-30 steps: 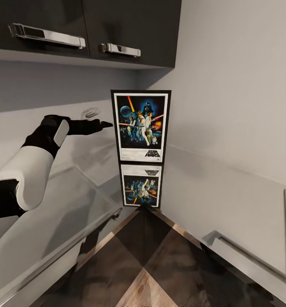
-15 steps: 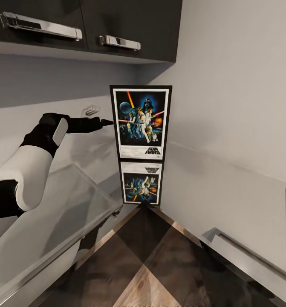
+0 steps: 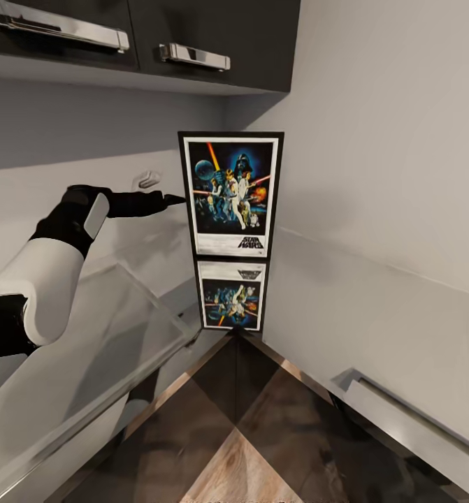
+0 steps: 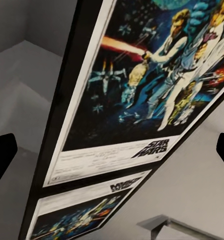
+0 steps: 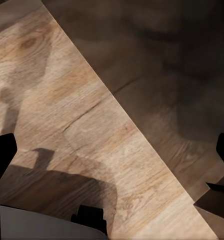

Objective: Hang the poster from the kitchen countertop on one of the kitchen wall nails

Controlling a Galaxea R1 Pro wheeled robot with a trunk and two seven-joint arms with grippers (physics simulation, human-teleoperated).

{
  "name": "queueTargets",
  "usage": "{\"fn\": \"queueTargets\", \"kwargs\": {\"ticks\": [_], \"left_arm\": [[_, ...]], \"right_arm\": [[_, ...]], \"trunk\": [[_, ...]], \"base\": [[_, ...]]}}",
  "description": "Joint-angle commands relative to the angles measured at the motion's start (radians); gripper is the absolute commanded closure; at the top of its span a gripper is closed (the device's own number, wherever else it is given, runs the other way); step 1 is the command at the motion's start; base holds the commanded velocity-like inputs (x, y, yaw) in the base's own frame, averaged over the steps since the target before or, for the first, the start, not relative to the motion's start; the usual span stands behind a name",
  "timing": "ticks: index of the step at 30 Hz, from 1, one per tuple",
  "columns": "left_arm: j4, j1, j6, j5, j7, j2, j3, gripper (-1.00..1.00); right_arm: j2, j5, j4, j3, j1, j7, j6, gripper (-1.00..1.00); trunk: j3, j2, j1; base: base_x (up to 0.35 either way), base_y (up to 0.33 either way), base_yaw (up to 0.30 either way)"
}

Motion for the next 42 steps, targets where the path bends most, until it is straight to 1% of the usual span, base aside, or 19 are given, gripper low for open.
{"fn": "queueTargets", "kwargs": {"ticks": [1,10,17,22,29,42], "left_arm": [[0.0,-0.001,0.008,0.008,0.001,0.0,0.002,-1.0],[-0.002,-0.001,0.007,0.01,-0.002,-0.001,-0.001,-1.0],[-0.069,-0.001,0.006,0.01,-0.031,0.0,0.004,-1.0],[-0.091,-0.001,0.006,0.01,-0.036,0.011,0.005,-1.0],[-0.096,-0.001,0.007,0.009,-0.041,0.017,0.006,-1.0],[-0.092,-0.001,0.007,0.009,-0.042,0.018,0.007,-1.0]], "right_arm": [[0.0,0.001,0.001,0.002,-0.001,0.0,-0.003,-1.0],[0.0,0.001,0.0,0.002,-0.001,0.0,-0.004,-1.0],[0.0,0.001,-0.001,0.001,-0.001,0.0,-0.004,-1.0],[0.0,0.001,-0.001,0.001,-0.001,0.0,-0.004,-1.0],[0.0,0.001,0.0,0.001,-0.001,0.0,-0.004,-1.0],[0.0,0.001,-0.001,0.001,-0.001,0.0,-0.004,-1.0]], "trunk": [[-0.003,0.0,0.0],[-0.017,0.0,0.0],[-0.028,0.0,0.0],[-0.036,0.0,0.0],[-0.048,0.0,0.0],[-0.068,0.0,0.0]], "base": [[0.0,0.0,0.0],[0.0,0.0,0.0],[0.0,0.0,0.0],[0.0,0.0,0.0],[0.0,0.0,0.0],[0.0,0.0,0.0]]}}
